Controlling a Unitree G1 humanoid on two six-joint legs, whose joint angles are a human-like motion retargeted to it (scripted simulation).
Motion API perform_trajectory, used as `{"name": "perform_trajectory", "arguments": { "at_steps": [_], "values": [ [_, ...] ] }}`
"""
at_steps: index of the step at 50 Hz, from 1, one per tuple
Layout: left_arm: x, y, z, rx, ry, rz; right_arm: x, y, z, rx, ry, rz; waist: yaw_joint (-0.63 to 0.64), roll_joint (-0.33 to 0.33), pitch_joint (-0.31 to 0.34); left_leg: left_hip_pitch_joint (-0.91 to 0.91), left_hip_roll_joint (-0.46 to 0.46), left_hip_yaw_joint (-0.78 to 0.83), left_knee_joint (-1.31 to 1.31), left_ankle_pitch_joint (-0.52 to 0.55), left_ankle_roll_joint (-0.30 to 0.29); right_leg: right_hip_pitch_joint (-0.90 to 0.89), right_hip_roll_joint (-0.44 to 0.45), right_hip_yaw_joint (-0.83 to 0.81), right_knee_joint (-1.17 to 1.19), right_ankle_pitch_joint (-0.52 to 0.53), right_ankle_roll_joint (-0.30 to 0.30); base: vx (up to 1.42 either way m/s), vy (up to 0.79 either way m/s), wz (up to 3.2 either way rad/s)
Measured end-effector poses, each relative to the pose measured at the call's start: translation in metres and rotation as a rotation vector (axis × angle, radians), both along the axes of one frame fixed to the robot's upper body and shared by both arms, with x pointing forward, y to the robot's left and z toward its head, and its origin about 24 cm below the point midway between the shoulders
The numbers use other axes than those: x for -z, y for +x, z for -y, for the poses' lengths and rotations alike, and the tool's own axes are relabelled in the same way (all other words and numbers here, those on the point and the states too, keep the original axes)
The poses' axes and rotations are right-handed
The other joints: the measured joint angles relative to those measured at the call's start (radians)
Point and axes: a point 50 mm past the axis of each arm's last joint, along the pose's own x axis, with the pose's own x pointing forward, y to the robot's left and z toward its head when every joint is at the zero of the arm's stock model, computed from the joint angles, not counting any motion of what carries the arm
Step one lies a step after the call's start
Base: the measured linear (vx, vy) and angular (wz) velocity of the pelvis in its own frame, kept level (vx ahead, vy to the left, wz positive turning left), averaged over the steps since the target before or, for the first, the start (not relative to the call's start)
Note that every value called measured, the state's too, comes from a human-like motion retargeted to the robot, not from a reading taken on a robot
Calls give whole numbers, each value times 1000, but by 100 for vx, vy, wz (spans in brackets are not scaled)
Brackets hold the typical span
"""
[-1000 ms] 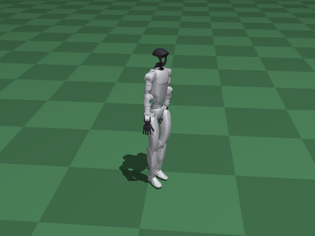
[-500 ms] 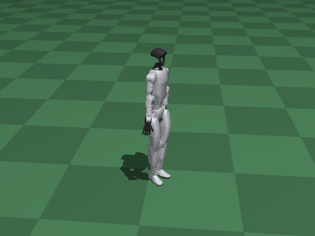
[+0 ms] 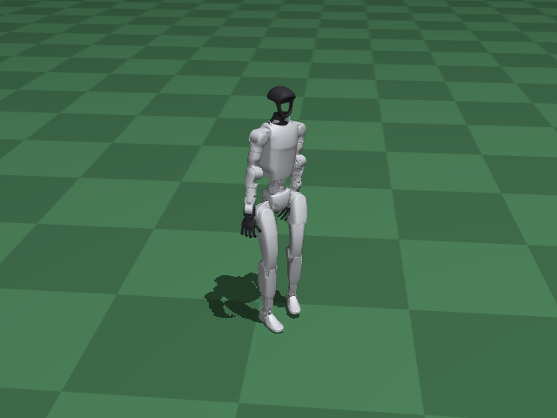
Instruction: In place motions
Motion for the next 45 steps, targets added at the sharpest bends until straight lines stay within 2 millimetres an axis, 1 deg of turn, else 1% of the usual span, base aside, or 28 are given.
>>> {"name": "perform_trajectory", "arguments": {
  "at_steps": [2, 3, 5, 7, 8, 9, 10, 12, 15, 18, 20, 22, 24, 26, 28, 30, 31, 32, 33, 34, 35, 37, 38, 40, 41, 42, 43, 45],
  "values": [
    [-1, -6, 1, -14, -2, -22, 0, 4, 1, -8, 4, 9, -12, 0, -6, 32, 21, 8, -54, -36, 0, -21, 6, 29, 3, 23, 0, -5, 22, -158],
    [-2, -10, 1, -28, -7, -36, 0, 7, 0, -19, 6, 18, -35, 3, -10, 37, 42, 81, -76, -46, 24, -29, 9, 37, 3, 37, -2, -7, 16, -117],
    [-3, -16, 2, -52, -26, -66, -1, 17, -1, -39, 10, 46, -105, 14, -13, 56, 47, 163, -102, -38, 70, -45, 19, 40, -5, 67, -22, -12, 21, -99],
    [-5, -17, 0, -52, -36, -83, -2, 28, -4, -42, 17, 91, -154, 37, -5, 54, 77, 188, -126, -33, 50, -65, 43, 63, -19, 87, -38, -20, 20, -151],
    [-5, -17, -4, -42, -30, -84, -2, 34, -6, -41, 23, 116, -167, 44, 2, 52, 90, 236, -125, -37, 57, -74, 47, 64, -25, 88, -48, -20, 13, -213],
    [-5, -15, -8, -18, -21, -80, -3, 38, -8, -42, 35, 134, -169, 51, 9, 57, 100, 272, -127, -44, 68, -83, 44, 39, -29, 84, -73, -18, 10, -249],
    [-5, -14, -14, 12, -11, -76, -3, 42, -9, -45, 48, 149, -165, 58, 17, 66, 109, 302, -131, -52, 79, -92, 39, 0, -30, 77, -104, -12, 7, -281],
    [-6, -14, -28, 94, 5, -85, -4, 45, -11, -73, 78, 141, -137, 69, 21, 88, 131, 390, -155, -71, 96, -106, 13, -136, -35, 52, -143, -5, 4, -309],
    [-11, -23, -46, 195, 41, -142, -3, 43, -13, -130, 104, 115, -106, 83, 0, 122, 164, 534, -204, -102, 105, -110, -36, -406, -37, -6, -146, 3, -4, -316],
    [-15, -38, -55, 233, 60, -202, -4, 45, -12, -180, 93, 120, -111, 110, -22, 153, 189, 662, -253, -134, 103, -73, -72, -715, -38, -42, -124, 7, -12, -313],
    [-17, -44, -56, 232, 50, -225, -5, 52, -10, -205, 75, 131, -105, 123, -25, 181, 186, 767, -289, -159, 101, -64, -73, -823, -14, -65, -115, 10, -7, -351],
    [-17, -49, -52, 217, 33, -238, -8, 62, -7, -216, 59, 154, -107, 132, -31, 198, 170, 863, -315, -187, 98, -70, -71, -878, 29, -87, -102, 13, -6, -341],
    [-17, -54, -45, 196, 15, -246, -9, 69, -5, -218, 49, 177, -137, 152, -49, 191, 166, 925, -320, -215, 90, -68, -70, -942, 63, -104, -70, 14, 6, -278],
    [-16, -59, -37, 173, -4, -248, -10, 72, -5, -199, 40, 192, -170, 176, -73, 182, 167, 985, -318, -244, 81, -50, -66, -1022, 79, -112, -38, 33, -5, -252],
    [-15, -61, -28, 152, -21, -243, -9, 72, -5, -160, 32, 199, -175, 189, -98, 175, 163, 1069, -311, -272, 68, -32, -52, -1065, 83, -119, -27, 38, -2, -289],
    [-13, -59, -22, 138, -34, -224, -8, 68, -6, -105, 29, 195, -155, 191, -114, 175, 158, 1155, -300, -296, 47, -6, -33, -1055, 77, -122, -30, 39, 0, -304],
    [-11, -56, -20, 135, -39, -204, -8, 65, -6, -77, 29, 185, -154, 186, -119, 179, 150, 1191, -290, -306, 40, 13, -26, -1058, 59, -145, 18, 43, -4, -262],
    [-10, -52, -18, 134, -44, -184, -7, 62, -6, -50, 30, 173, -151, 182, -122, 184, 142, 1221, -281, -313, 35, 18, -17, -1048, 48, -163, 37, 39, -3, -227],
    [-9, -48, -17, 137, -51, -162, -6, 58, -7, -26, 33, 155, -148, 179, -125, 190, 136, 1238, -273, -314, 33, -3, -3, -1011, 47, -171, -1, 37, 1, -225],
    [-8, -44, -17, 146, -61, -146, -5, 54, -8, -7, 37, 134, -137, 175, -131, 194, 134, 1262, -261, -309, 29, -30, -9, -936, 59, -164, -13, 37, 2, -227],
    [-7, -40, -16, 159, -74, -133, -4, 49, -8, 9, 41, 110, -123, 170, -139, 197, 134, 1289, -247, -300, 25, -61, -24, -842, 76, -149, -13, 43, -2, -213],
    [-6, -36, -17, 202, -93, -113, -2, 40, -11, 13, 48, 68, -120, 147, -137, 193, 148, 1312, -160, -239, 50, -57, -29, -803, 47, -141, -51, 42, -6, -168],
    [-5, -33, -20, 228, -94, -97, -1, 37, -14, 4, 54, 52, -129, 121, -130, 188, 153, 1320, -92, -193, 81, -45, -37, -780, 26, -140, -63, 35, -11, -120],
    [-4, -24, -29, 285, -79, -65, 0, 34, -20, -23, 67, 40, -166, 62, -101, 153, 189, 1294, 109, -92, 177, -14, -92, -728, 14, -134, -50, 39, -25, -136],
    [-5, -20, -38, 303, -53, -60, 0, 36, -23, -45, 74, 41, -137, 46, -73, 152, 277, 1271, 266, -71, 177, 18, -73, -669, 30, -161, -50, 58, -49, -255],
    [-5, -15, -45, 321, -29, -53, 0, 36, -25, -65, 80, 43, -114, 35, -52, 130, 343, 1223, 405, -50, 177, 41, -55, -622, 38, -180, -56, 57, -53, -293],
    [-5, -10, -48, 337, -8, -43, 0, 37, -25, -79, 81, 45, -104, 34, -43, 67, 368, 1122, 509, -24, 177, 47, -38, -600, 32, -181, -70, 36, -30, -230],
    [-4, -6, -48, 335, 10, -24, 0, 34, -23, -117, 74, 31, -71, 29, -43, -59, 325, 941, 610, 26, 177, 34, -18, -541, 11, -157, -102, 16, 0, -195]
  ]
}}
